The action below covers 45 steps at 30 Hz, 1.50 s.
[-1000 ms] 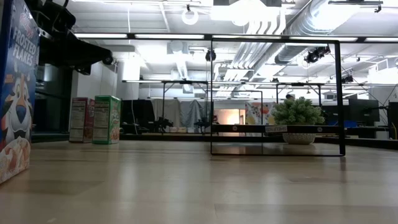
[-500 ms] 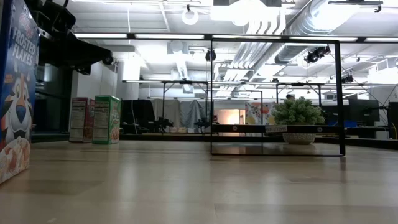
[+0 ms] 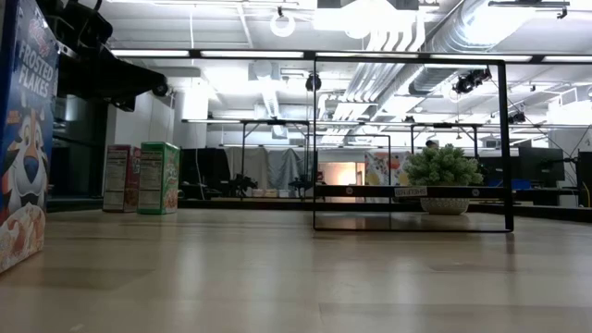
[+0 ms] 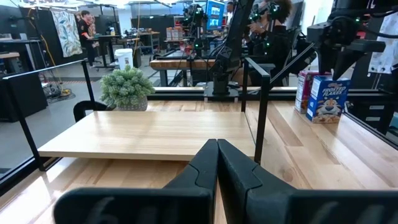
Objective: Stack cereal on shelf
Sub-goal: Put the right blue cereal box on the shelf
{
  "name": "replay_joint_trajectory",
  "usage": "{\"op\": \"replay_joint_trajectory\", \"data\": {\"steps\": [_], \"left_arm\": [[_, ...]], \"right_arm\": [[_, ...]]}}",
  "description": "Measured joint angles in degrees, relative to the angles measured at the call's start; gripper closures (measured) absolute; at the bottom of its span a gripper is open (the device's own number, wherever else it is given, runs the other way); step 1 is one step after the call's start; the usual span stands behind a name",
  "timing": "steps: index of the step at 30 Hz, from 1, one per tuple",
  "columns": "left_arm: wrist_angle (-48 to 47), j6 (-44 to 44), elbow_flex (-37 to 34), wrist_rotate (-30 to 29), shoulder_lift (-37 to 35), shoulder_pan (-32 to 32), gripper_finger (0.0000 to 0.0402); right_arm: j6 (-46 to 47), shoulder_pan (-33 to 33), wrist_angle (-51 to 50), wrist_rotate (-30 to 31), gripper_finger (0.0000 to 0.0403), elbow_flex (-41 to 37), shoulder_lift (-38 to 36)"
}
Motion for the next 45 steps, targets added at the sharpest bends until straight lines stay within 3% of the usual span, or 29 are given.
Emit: {"op": "replay_joint_trajectory", "data": {"steps": [13, 24, 36, 45], "left_arm": [[0.00, 0.00, 0.01, 0.01, 0.01, 0.00, 0.0401], [0.01, -0.01, 0.00, 0.00, 0.02, 0.01, 0.0401], [0.00, 0.01, 0.01, 0.01, 0.01, 0.01, 0.0401], [0.01, 0.00, 0.00, 0.01, 0.02, 0.02, 0.0401]], "right_arm": [[-7.15, -0.02, 2.34, 2.25, 0.0187, 0.00, 0.07], [-6.99, -0.02, 3.38, 1.55, 0.0186, -0.02, 0.07], [-7.07, -0.09, 0.29, -1.05, 0.0104, 0.00, 0.04], [-8.42, -0.42, -4.05, 0.91, 0.0095, 5.26, 0.13]]}}
